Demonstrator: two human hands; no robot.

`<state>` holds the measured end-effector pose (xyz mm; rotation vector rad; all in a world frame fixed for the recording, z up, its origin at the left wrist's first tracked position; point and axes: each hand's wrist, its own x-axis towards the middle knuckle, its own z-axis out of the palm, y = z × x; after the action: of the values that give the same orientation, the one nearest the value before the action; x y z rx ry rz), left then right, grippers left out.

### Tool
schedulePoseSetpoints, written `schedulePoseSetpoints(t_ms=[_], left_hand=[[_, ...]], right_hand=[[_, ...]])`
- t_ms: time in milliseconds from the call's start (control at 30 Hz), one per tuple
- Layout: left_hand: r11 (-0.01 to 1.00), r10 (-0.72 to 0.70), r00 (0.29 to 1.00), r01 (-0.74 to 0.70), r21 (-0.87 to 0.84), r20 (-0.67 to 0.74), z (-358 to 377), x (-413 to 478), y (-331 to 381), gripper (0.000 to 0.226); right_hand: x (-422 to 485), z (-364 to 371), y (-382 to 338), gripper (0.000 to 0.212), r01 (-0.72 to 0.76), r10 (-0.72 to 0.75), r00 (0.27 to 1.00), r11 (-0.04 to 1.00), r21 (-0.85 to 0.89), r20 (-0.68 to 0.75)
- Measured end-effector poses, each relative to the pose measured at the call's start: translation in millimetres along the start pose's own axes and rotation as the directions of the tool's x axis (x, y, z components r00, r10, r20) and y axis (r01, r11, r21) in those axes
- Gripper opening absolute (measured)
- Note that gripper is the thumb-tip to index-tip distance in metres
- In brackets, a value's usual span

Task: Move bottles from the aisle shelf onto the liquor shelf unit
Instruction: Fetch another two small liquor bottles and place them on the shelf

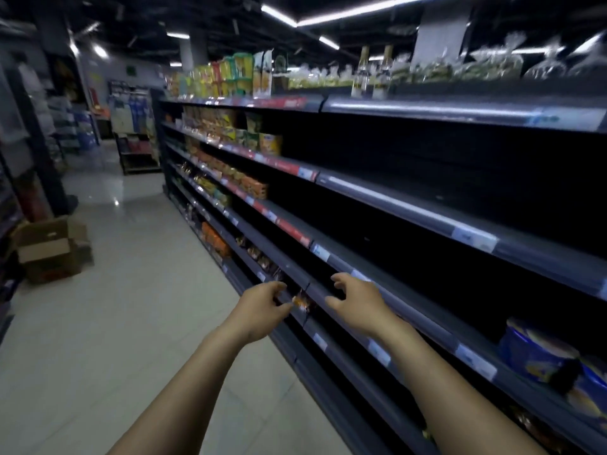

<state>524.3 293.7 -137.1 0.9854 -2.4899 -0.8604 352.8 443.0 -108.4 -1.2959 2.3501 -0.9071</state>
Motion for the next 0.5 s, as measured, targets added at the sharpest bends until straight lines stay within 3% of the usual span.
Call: schedulePoseSetpoints(t_ms=[333, 500], left_hand=[[0.967, 0.247, 0.967, -0.25, -0.047, -0.064, -116, 236, 20, 0.057], [0.916, 0.395, 0.908, -0.401, -0.017, -0.137, -136, 341, 56, 0.049]], right_hand=[[212, -67, -74, 0.055, 0.021, -0.036, 0.967, 0.998, -0.064, -0.253], [296, -123, -85, 0.055, 0.034, -0.097, 0.904, 0.987, -0.156, -0.415]])
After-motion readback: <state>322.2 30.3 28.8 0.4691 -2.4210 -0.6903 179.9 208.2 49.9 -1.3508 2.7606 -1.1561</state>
